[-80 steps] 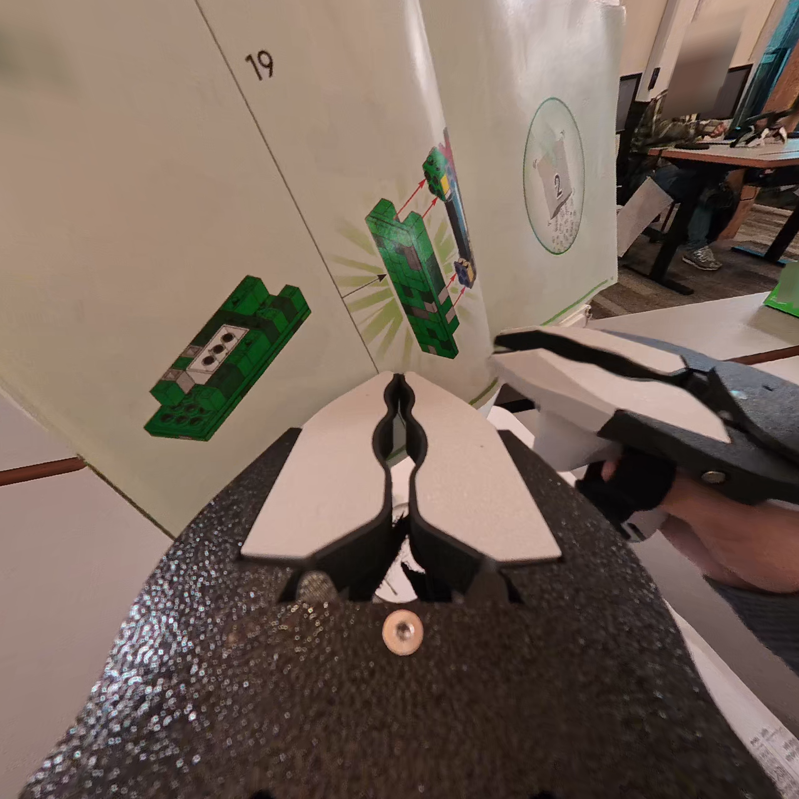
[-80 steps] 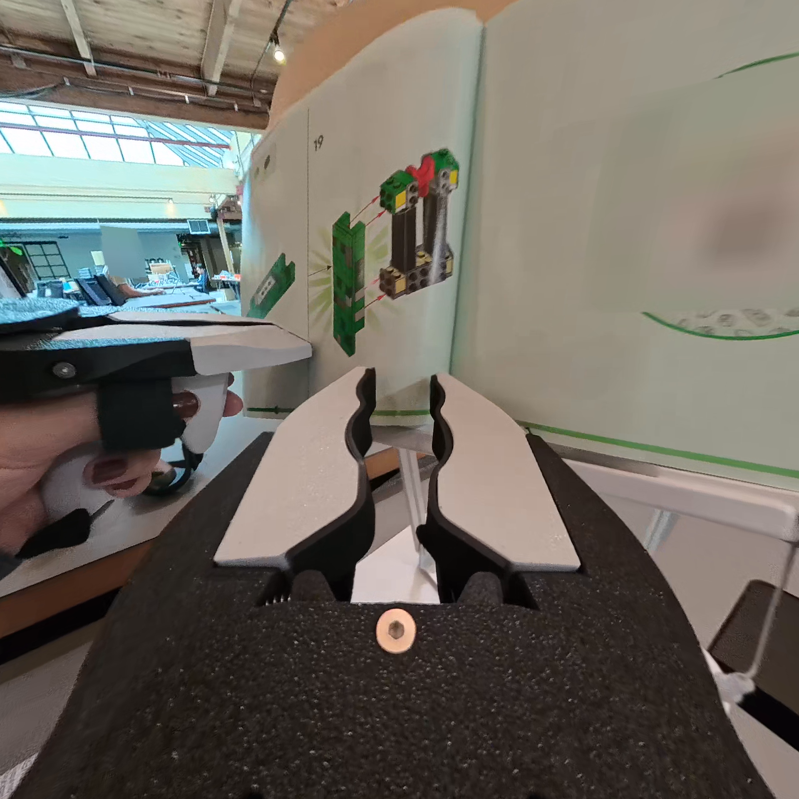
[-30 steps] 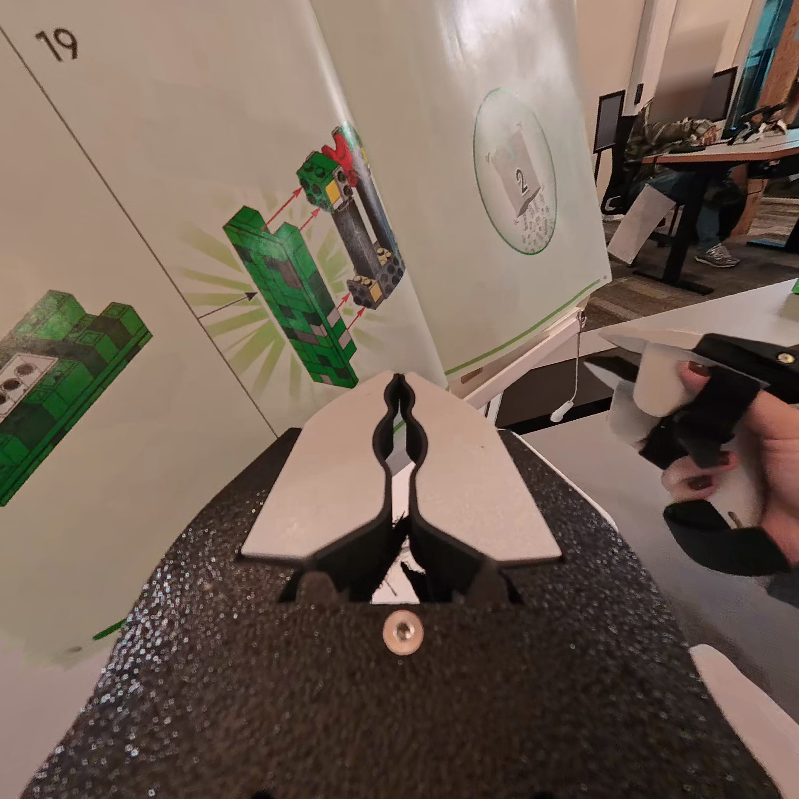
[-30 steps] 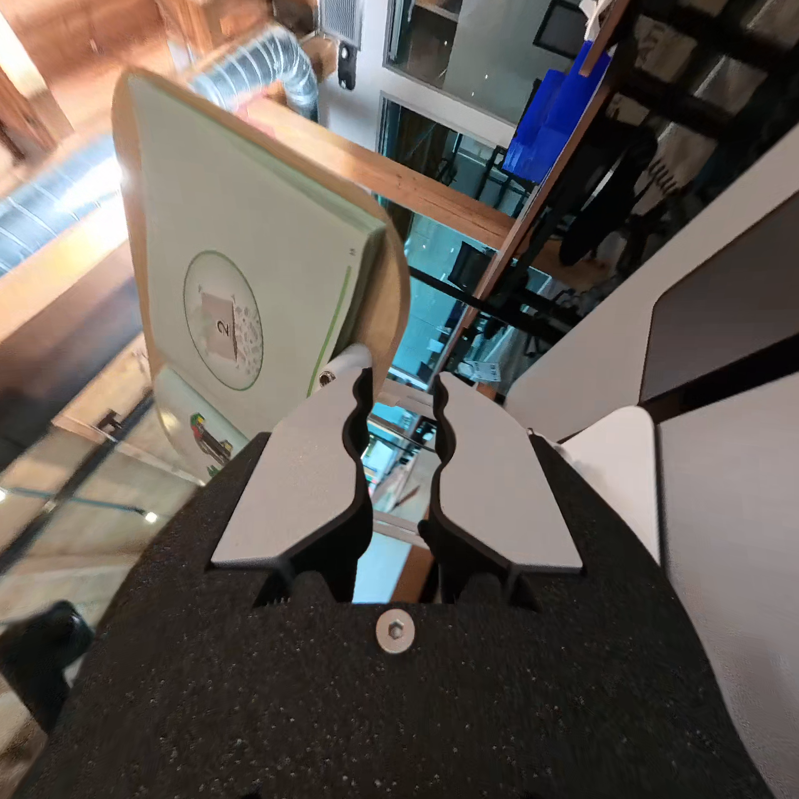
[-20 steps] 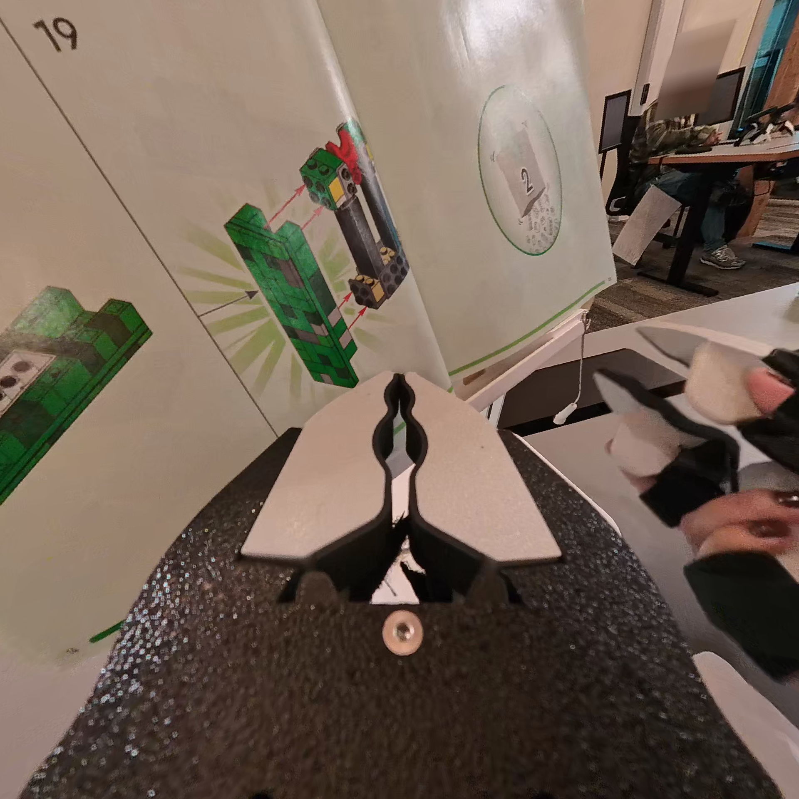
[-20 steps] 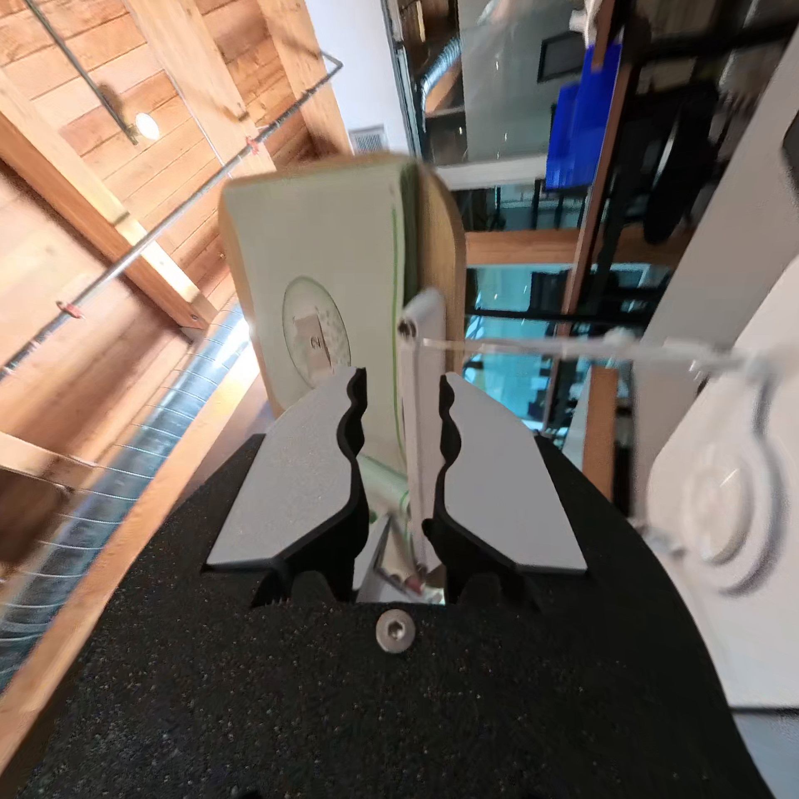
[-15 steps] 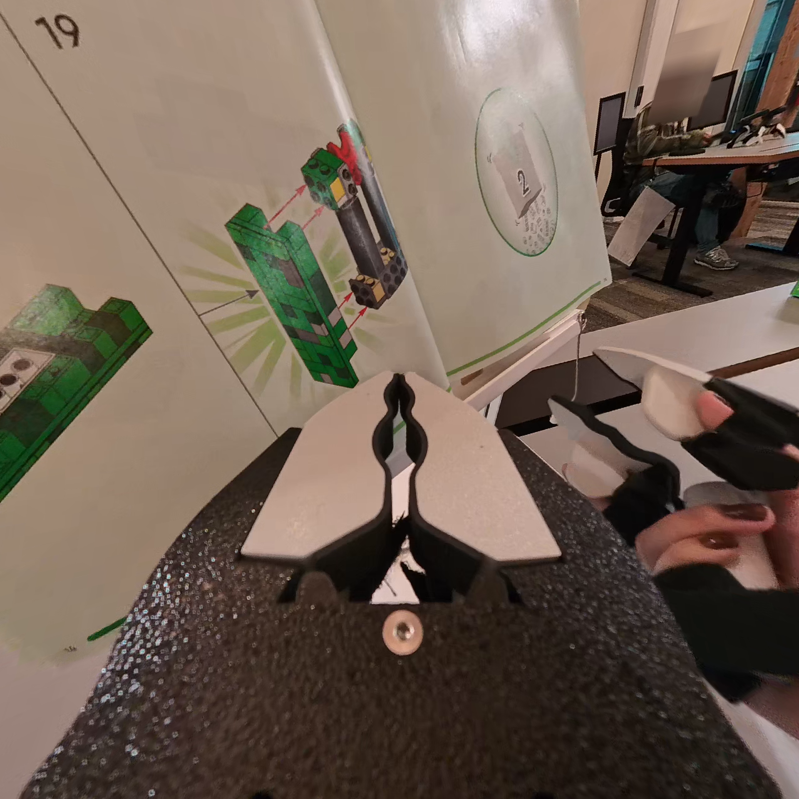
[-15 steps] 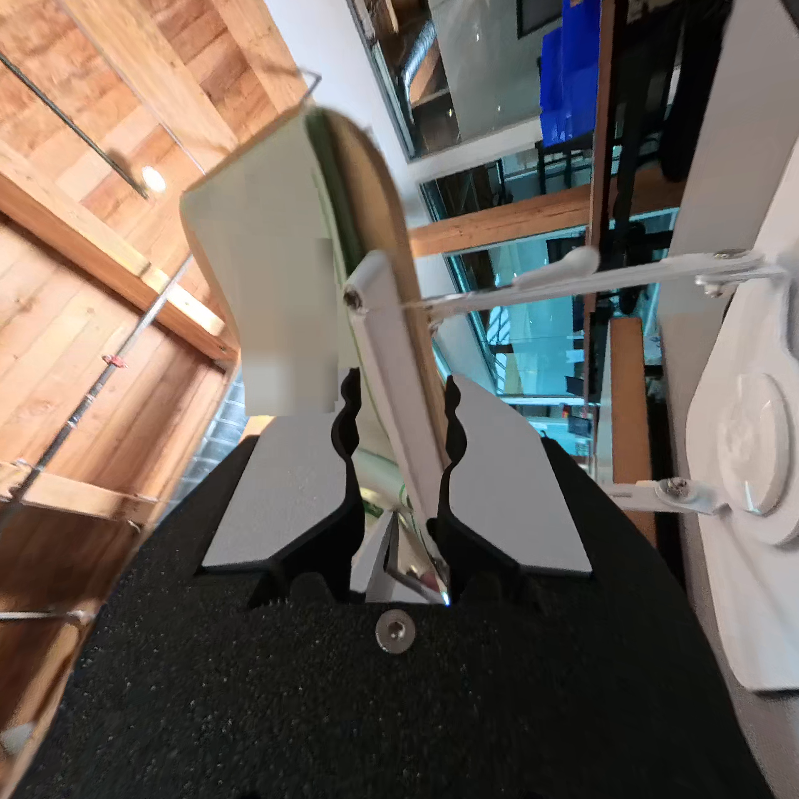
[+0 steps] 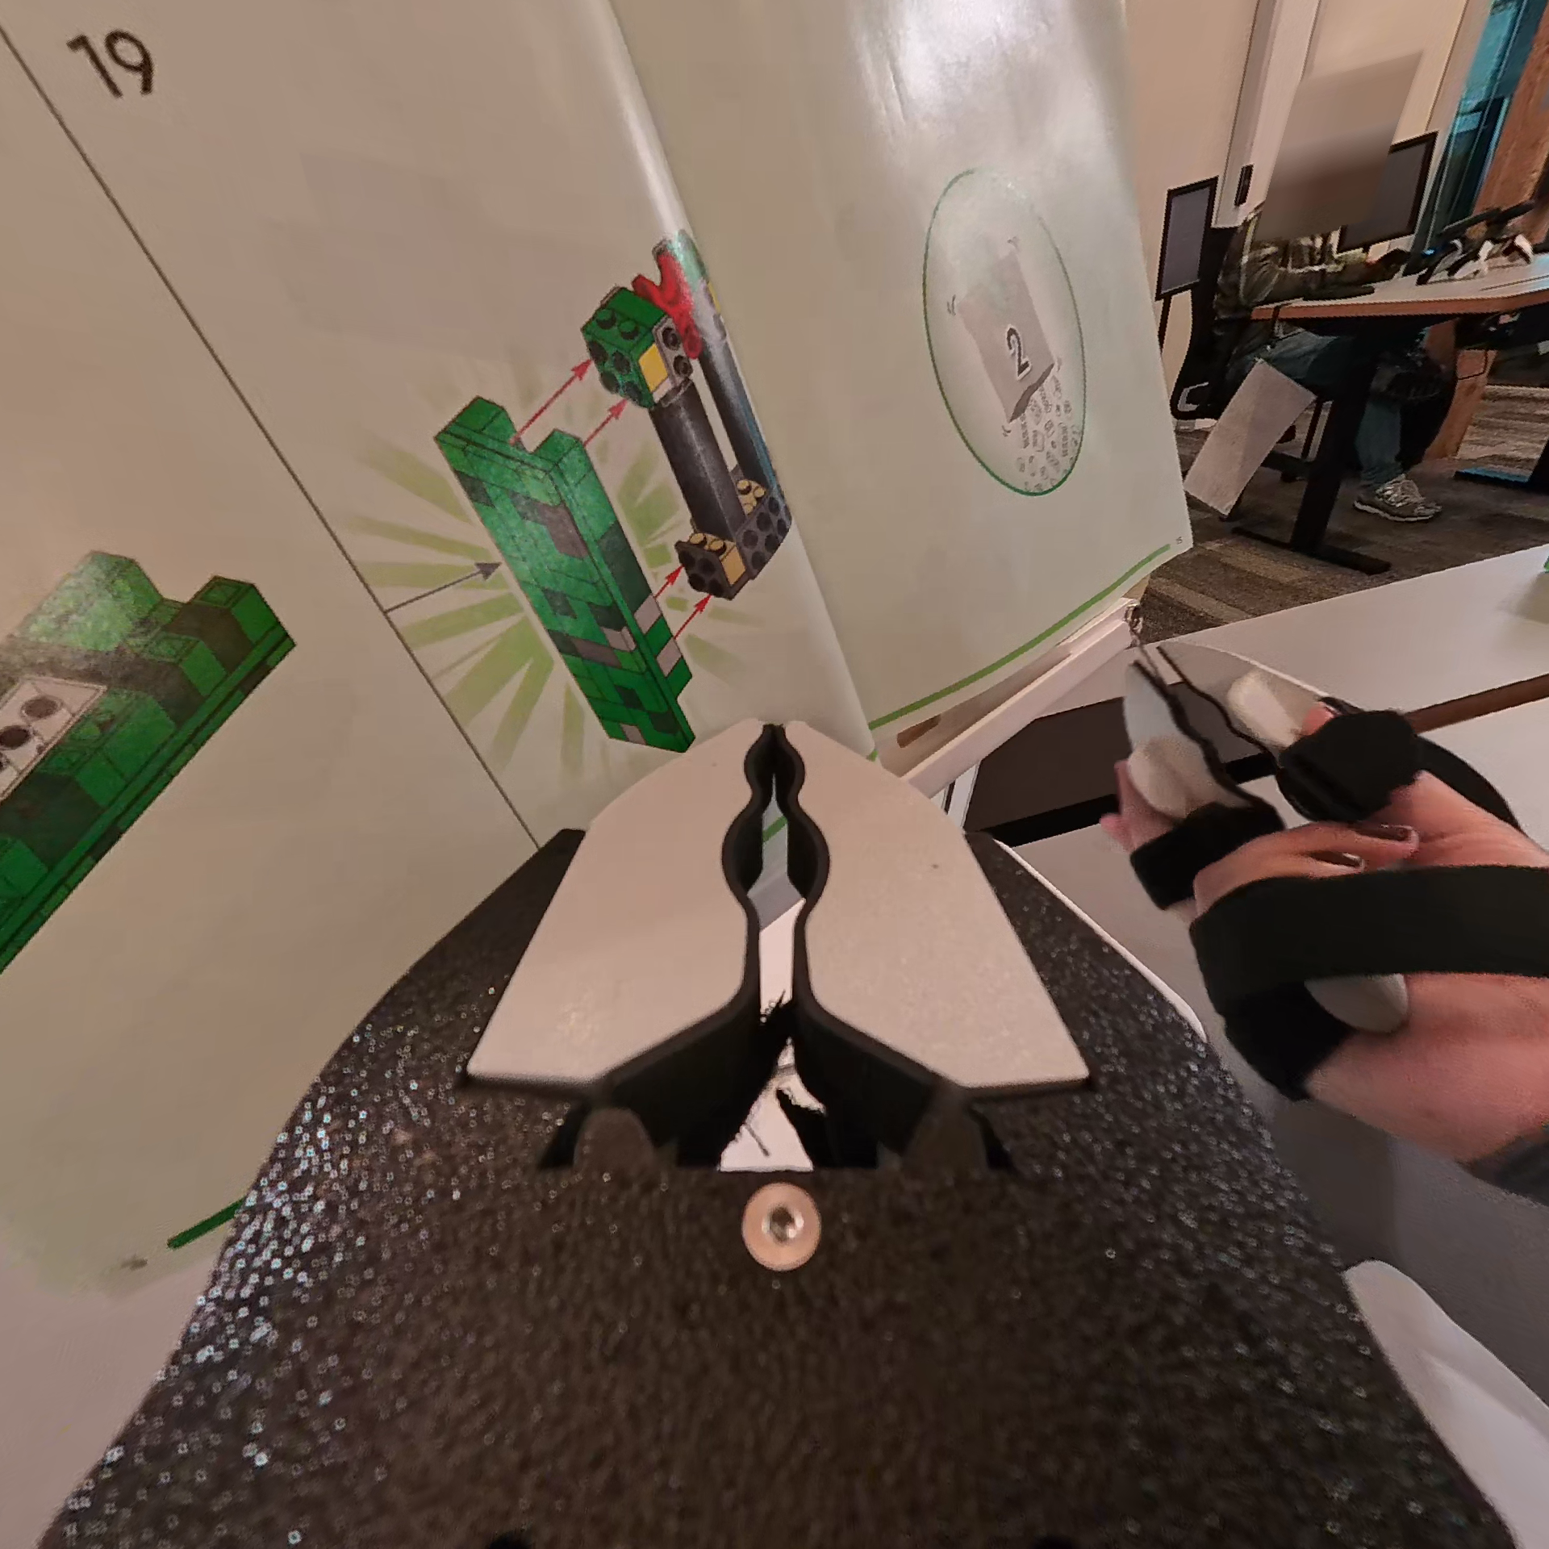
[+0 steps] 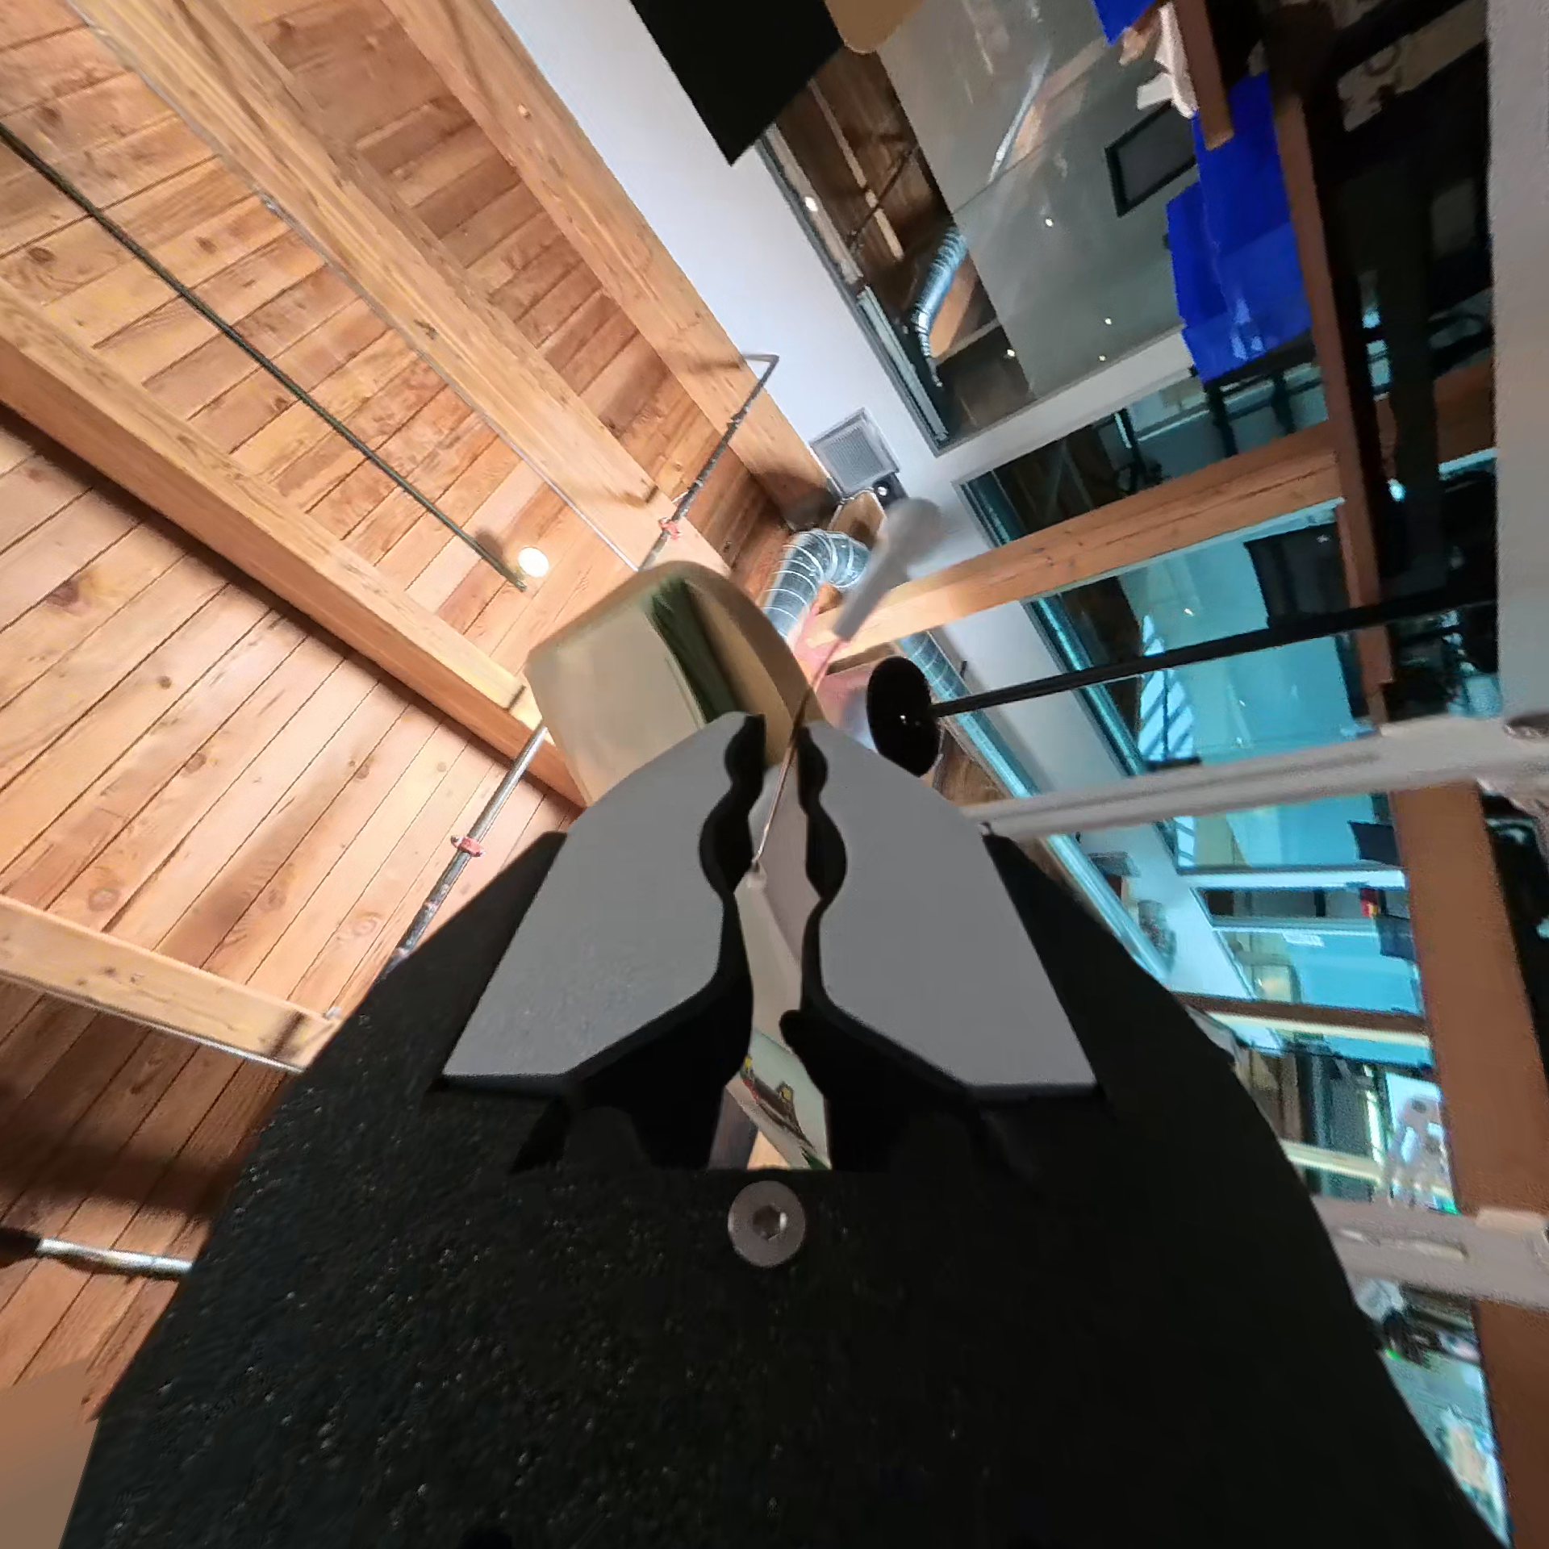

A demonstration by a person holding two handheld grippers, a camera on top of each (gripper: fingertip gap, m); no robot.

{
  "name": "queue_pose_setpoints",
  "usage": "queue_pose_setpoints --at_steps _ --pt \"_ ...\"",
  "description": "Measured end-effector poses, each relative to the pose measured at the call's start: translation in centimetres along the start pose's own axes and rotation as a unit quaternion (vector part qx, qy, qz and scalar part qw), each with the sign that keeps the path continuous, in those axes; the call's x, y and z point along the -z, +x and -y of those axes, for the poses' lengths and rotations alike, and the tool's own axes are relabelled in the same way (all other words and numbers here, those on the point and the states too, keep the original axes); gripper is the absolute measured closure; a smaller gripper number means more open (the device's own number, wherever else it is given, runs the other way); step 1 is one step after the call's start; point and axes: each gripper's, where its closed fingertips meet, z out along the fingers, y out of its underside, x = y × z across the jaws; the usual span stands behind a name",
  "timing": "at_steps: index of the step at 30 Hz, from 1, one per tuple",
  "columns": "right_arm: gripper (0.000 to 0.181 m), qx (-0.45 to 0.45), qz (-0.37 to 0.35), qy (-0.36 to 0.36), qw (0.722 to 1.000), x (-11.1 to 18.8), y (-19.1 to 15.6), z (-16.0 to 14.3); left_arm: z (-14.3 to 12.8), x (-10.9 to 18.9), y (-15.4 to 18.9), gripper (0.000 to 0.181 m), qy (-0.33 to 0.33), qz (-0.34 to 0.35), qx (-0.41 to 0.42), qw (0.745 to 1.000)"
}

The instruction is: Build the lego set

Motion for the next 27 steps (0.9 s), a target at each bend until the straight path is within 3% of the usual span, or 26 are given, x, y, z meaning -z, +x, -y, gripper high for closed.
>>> queue_pose_setpoints --at_steps 13,20,27 --pt "0.178 0.157 0.105 -0.067 0.98 -2.6 -3.8 -1.3 -0.5 -0.2 -0.1 0.181 -0.007 0.001 0.0 1.0" --pt "0.18 0.253 0.144 -0.104 0.951 -2.8 -5.4 -1.6 -0.9 -0.4 0.0 0.181 -0.014 -0.001 -0.002 1.0" --pt "0.172 0.348 0.117 -0.123 0.922 -2.9 -5.9 -1.7 -1.0 -0.5 0.5 0.181 -0.019 -0.007 -0.008 1.0"
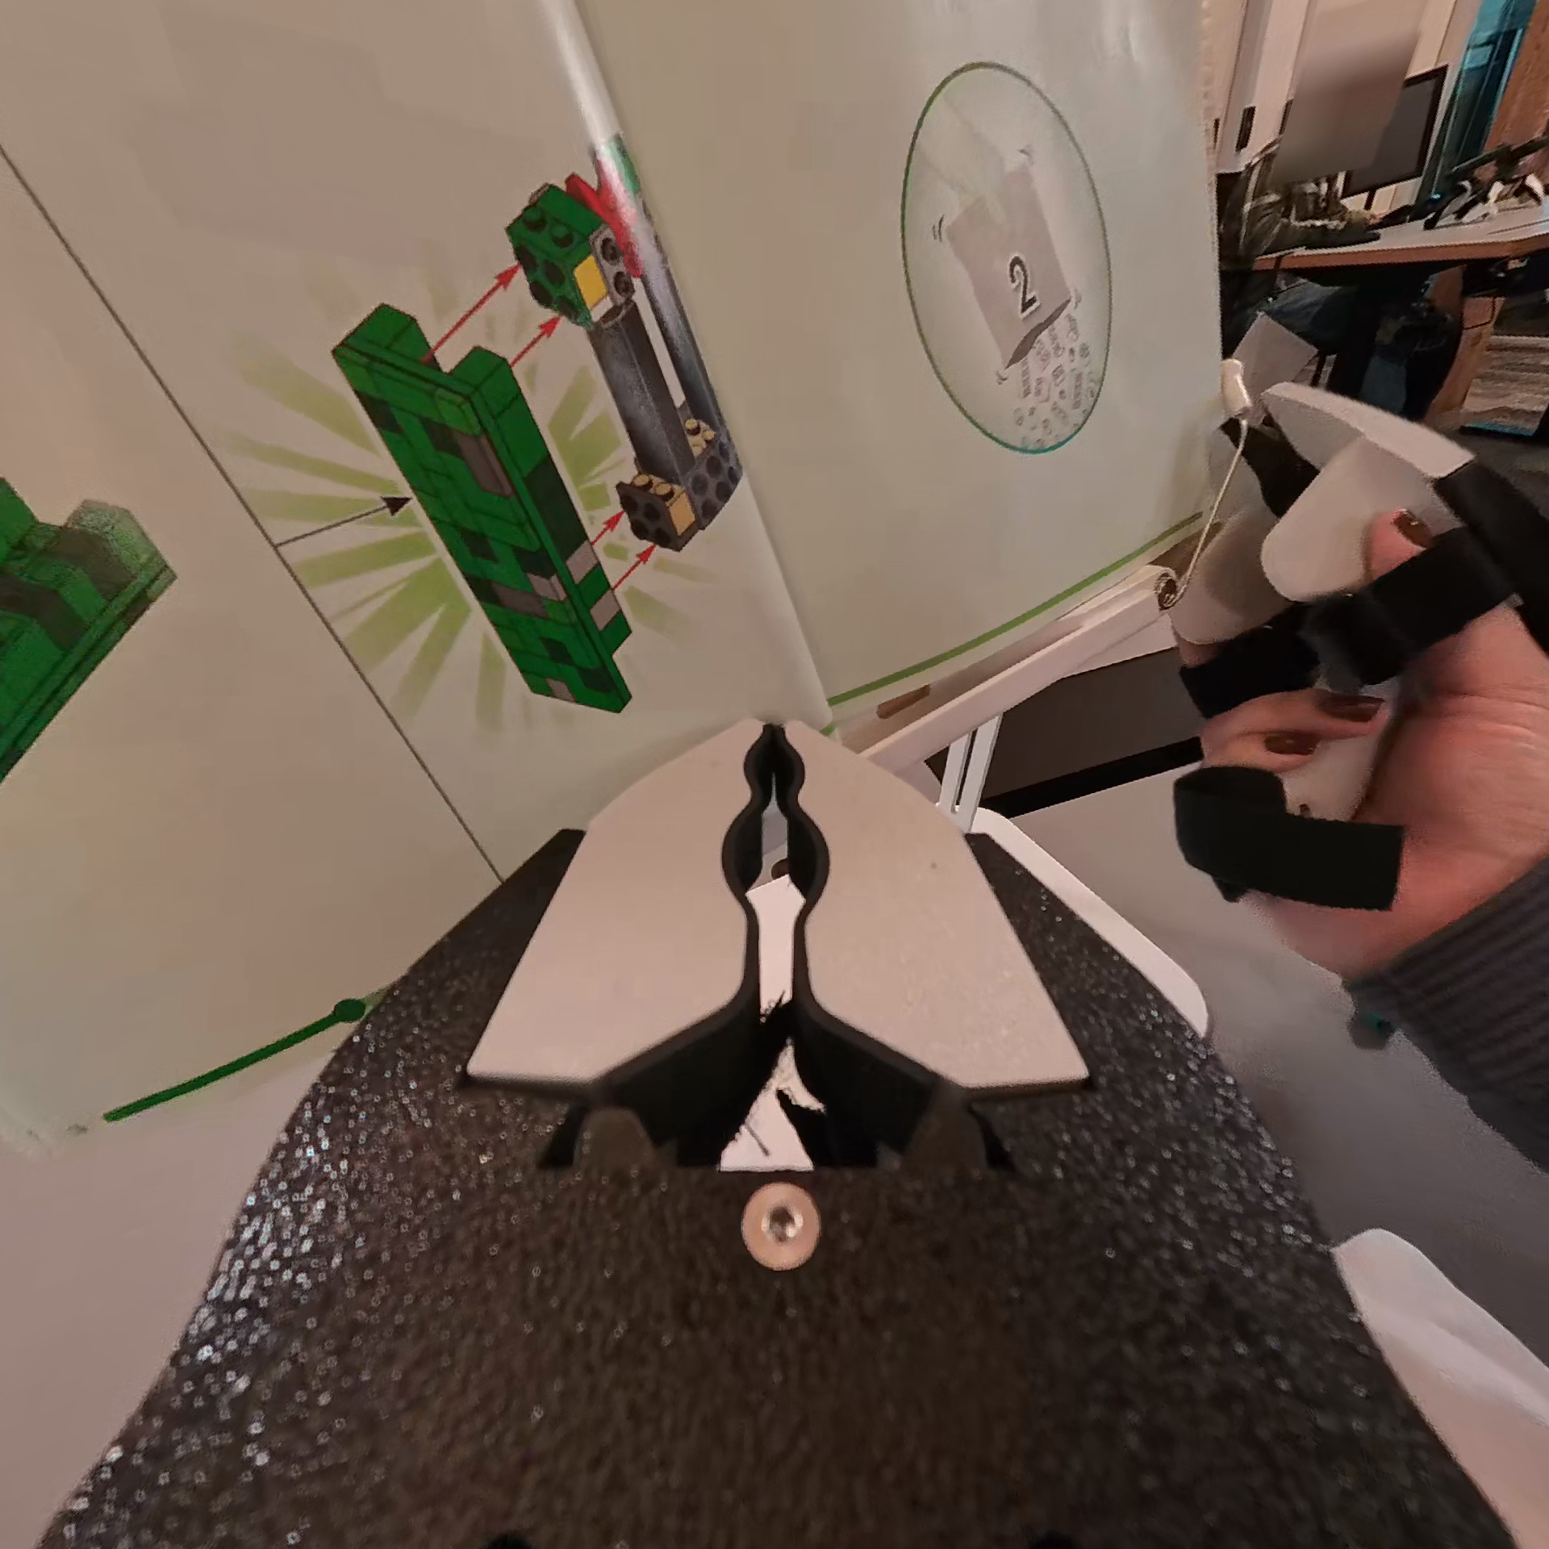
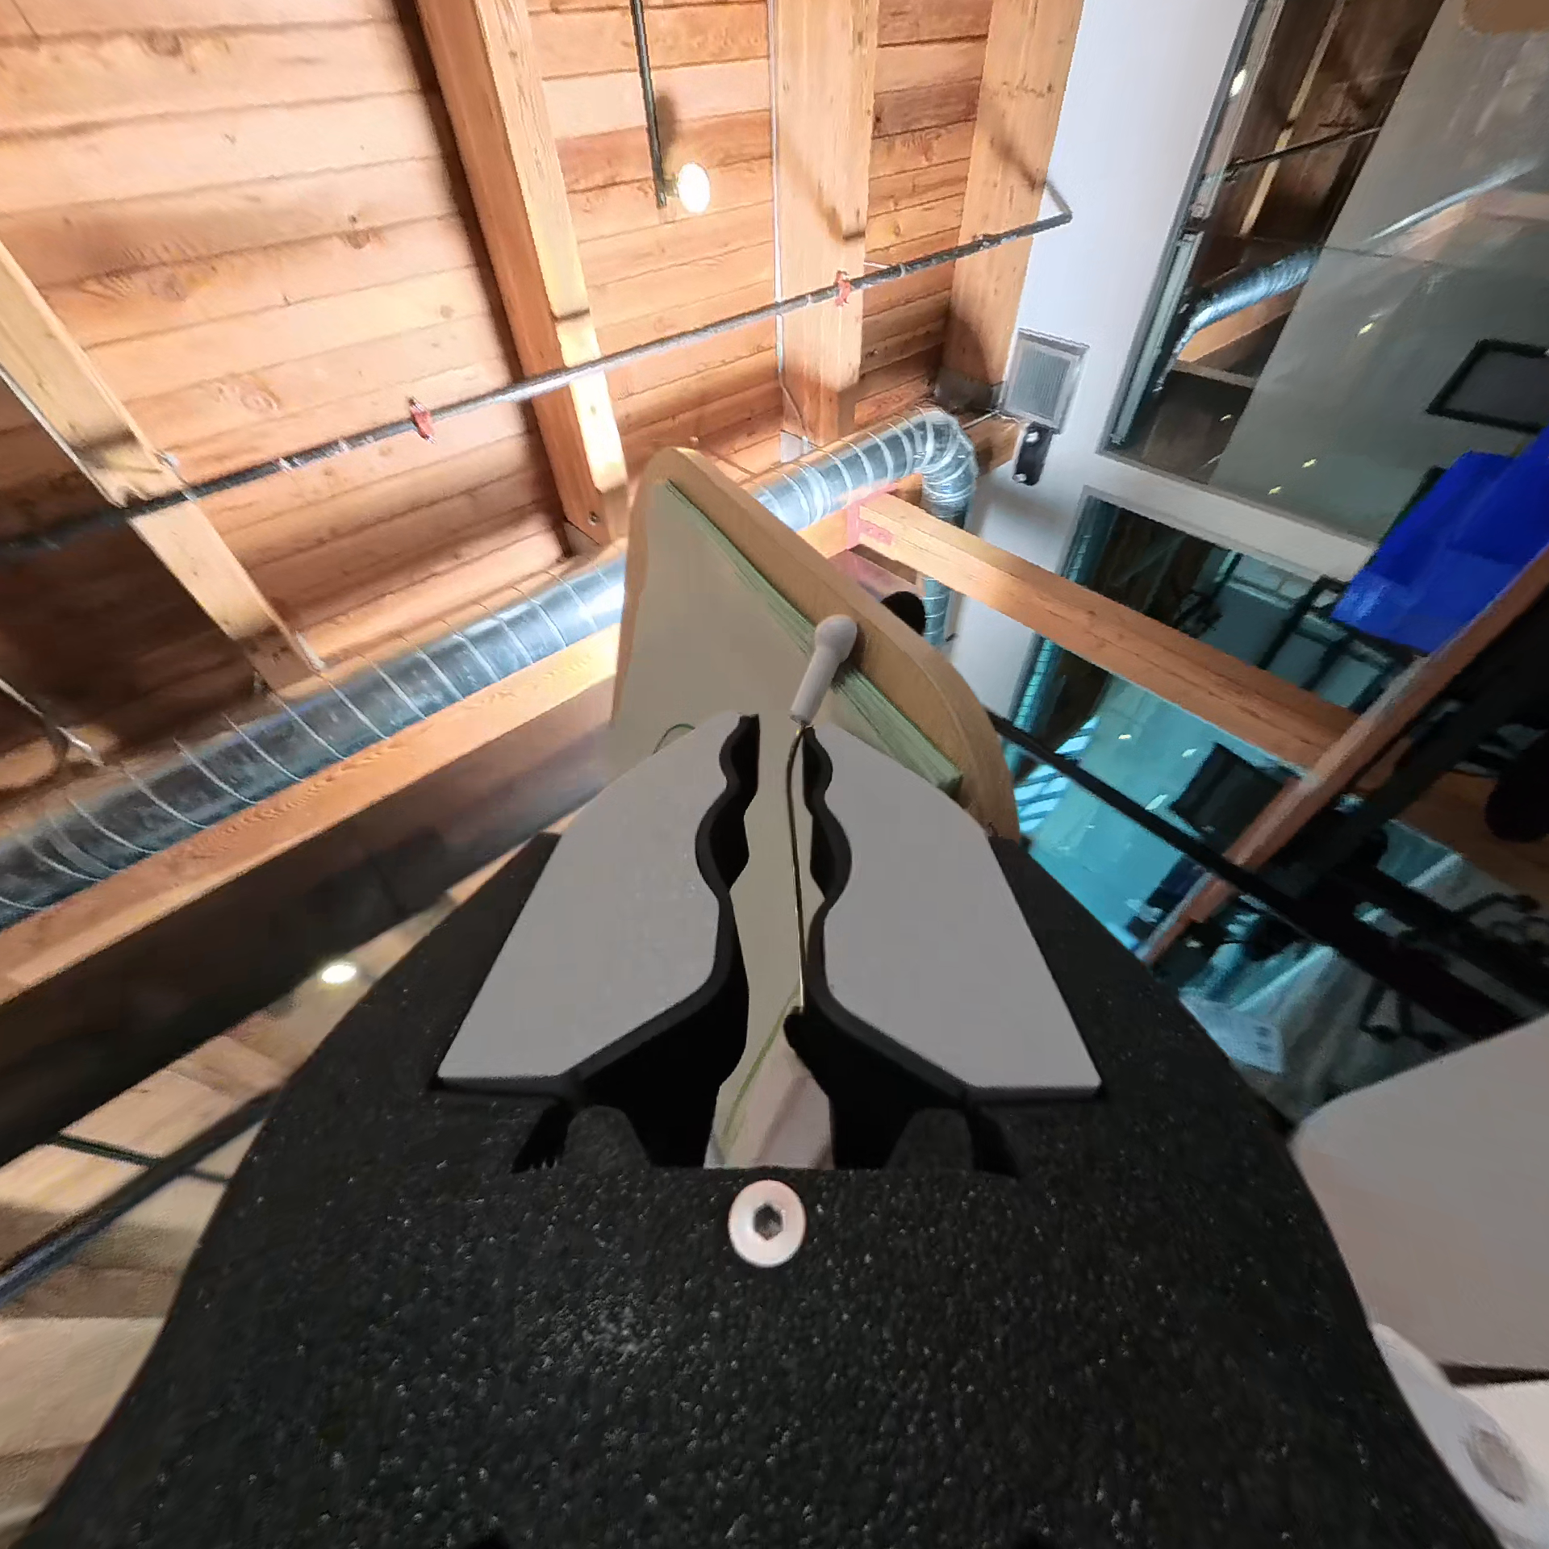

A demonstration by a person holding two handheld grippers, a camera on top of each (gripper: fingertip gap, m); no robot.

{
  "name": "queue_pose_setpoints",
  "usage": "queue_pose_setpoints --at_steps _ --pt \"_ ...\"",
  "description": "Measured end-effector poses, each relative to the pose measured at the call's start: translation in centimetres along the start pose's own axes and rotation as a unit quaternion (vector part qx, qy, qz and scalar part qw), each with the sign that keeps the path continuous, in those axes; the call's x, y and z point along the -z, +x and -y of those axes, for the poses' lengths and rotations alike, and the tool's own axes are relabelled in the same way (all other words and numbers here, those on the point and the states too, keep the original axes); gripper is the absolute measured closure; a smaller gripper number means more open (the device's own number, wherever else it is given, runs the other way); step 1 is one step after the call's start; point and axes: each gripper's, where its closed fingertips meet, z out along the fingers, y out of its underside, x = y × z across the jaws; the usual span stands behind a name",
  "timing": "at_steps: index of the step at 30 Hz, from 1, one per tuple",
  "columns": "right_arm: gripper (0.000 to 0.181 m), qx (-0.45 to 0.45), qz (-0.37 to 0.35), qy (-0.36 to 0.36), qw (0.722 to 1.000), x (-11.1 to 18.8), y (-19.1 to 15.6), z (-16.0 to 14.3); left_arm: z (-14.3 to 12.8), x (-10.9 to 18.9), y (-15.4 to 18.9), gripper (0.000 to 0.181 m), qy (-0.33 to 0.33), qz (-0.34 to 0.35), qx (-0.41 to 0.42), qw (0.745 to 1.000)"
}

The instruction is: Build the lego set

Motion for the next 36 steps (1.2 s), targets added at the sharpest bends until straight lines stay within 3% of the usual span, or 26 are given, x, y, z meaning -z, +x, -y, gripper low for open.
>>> queue_pose_setpoints --at_steps 5,8,13,21,25,28,32,36 --pt "0.157 0.108 -0.073 -0.027 0.991 0.5 -0.7 0.3 0.7 0.5 0.8 0.181 0.004 -0.026 0.008 1.0" --pt "0.158 0.143 -0.078 -0.005 0.987 0.5 -3.5 2.0 1.6 1.3 1.6 0.181 0.013 -0.036 0.021 0.999" --pt "0.16 0.235 -0.118 -0.038 0.964 1.3 -5.9 3.6 1.2 3.1 3.8 0.181 0.016 -0.041 0.01 0.999" --pt "0.163 0.239 -0.117 -0.056 0.962 3.0 -10.4 7.6 -2.9 7.1 7.7 0.181 -0.02 -0.083 0.041 0.995" --pt "0.163 0.23 -0.148 -0.089 0.958 3.7 -9.8 8.1 -2.0 8.2 9.4 0.181 0.003 -0.094 0.027 0.995" --pt "0.163 0.198 -0.172 -0.152 0.953 3.6 -7.1 5.6 1.1 6.2 10.4 0.181 0.029 -0.082 -0.022 0.996" --pt "0.163 0.2 -0.208 -0.239 0.927 3.5 -2.8 1.1 4.5 0.5 9.7 0.181 0.017 -0.025 -0.082 0.996" --pt "0.163 0.223 -0.214 -0.259 0.915 2.6 -0.8 -0.5 5.2 -4.2 7.9 0.181 -0.02 0.025 -0.073 0.997"
